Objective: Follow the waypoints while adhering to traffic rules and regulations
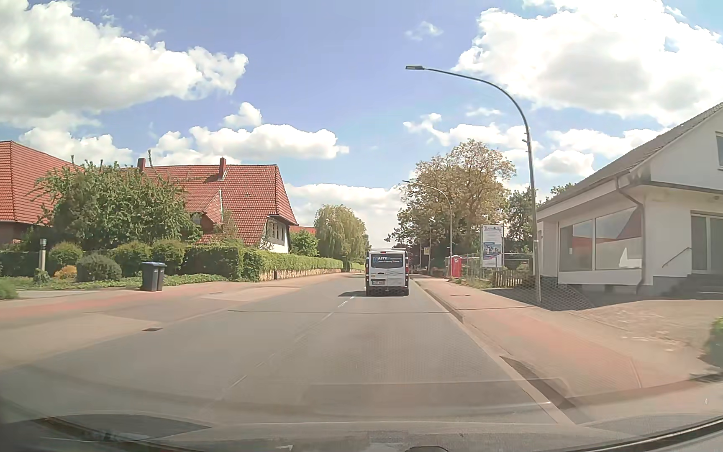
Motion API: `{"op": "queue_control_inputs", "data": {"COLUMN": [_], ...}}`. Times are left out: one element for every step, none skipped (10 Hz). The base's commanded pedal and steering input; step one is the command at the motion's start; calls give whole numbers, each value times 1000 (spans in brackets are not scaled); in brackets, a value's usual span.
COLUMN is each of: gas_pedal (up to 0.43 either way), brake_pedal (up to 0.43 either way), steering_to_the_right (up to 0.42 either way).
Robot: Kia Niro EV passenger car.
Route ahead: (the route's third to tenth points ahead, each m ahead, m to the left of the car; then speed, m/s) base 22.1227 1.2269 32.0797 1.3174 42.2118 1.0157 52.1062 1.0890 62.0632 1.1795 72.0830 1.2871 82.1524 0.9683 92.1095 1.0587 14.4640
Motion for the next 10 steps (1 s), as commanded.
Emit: {"op": "queue_control_inputs", "data": {"gas_pedal": [268, 268, 248, 240, 240, 248, 260, 268, 268, 268], "brake_pedal": [0, 0, 0, 0, 0, 0, 0, 0, 0, 0], "steering_to_the_right": [-5, -5, -5, -1, 3, 6, 6, 5, 6, 5]}}
